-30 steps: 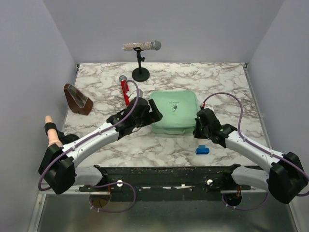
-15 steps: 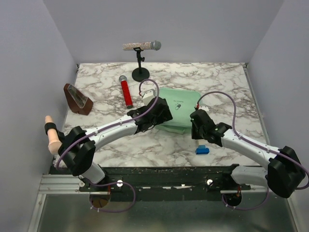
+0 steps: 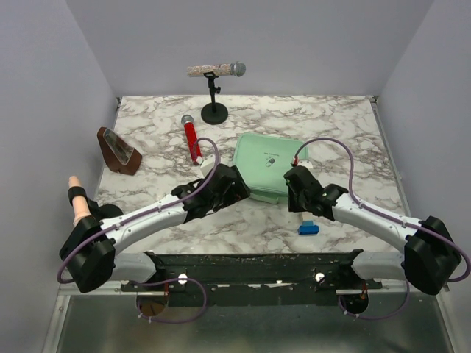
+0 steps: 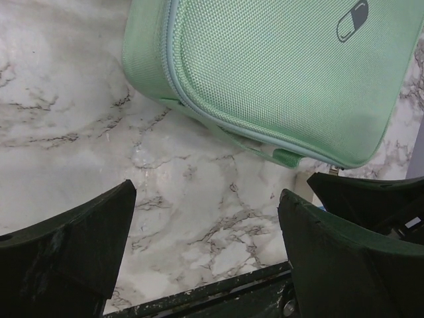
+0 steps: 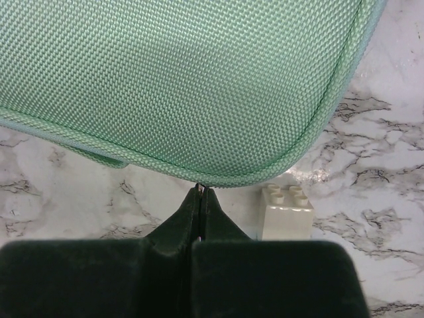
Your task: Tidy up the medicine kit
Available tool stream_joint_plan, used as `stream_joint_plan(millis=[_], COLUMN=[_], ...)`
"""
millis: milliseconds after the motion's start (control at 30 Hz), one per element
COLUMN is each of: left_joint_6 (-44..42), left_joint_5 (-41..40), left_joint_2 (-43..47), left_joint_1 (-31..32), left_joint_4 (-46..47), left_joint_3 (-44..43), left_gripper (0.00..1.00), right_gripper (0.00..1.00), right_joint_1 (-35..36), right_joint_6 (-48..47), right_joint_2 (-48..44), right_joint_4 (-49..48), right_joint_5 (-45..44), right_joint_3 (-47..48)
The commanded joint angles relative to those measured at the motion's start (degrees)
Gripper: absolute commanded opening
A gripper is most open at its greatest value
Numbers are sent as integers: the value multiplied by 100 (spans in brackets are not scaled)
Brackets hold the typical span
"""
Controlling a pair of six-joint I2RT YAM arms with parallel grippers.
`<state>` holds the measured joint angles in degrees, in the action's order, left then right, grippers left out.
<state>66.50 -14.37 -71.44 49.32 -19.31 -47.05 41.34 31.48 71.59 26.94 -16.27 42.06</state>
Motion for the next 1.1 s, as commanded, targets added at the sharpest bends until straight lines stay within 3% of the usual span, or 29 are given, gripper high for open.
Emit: stream_joint_plan(millis=[0,233,400,600,833,900,1000,1067], left_joint_6=[118,91,-102,-23,-461,-734,-1025,-1121], left_joint_5=[276,207,-92,92,312,347,435,452], left_joint_2=[-484,-1249,-1706,-1514,-1495,-1609,-1855,-1979], left_joint_1=[69,87,8,-484,-1319,-1486,-1697,-1759], left_joint_4=[708,1105,886,1245,1360,1351,1159,1140], left_joint_3=[-173,-639,-929,-262,-41,-155,-427,-533], left_gripper=[99,99,99,82,74,60,18,0], right_gripper=[1,1,1,1,1,1,1,1], right_joint_1=[67,67,154,541,1103,1122,1122,1122], right_joint_6=[60,42,94,112,156,165,156,130], right_joint_2=[109,57,92,258,838,996,971,857], right_joint_4=[66,145,92,145,285,408,479,479], right_joint_5=[-8,-8,45,-104,-87,-87,-183,-183], right_joint_3=[127,144,100,267,969,1119,989,813])
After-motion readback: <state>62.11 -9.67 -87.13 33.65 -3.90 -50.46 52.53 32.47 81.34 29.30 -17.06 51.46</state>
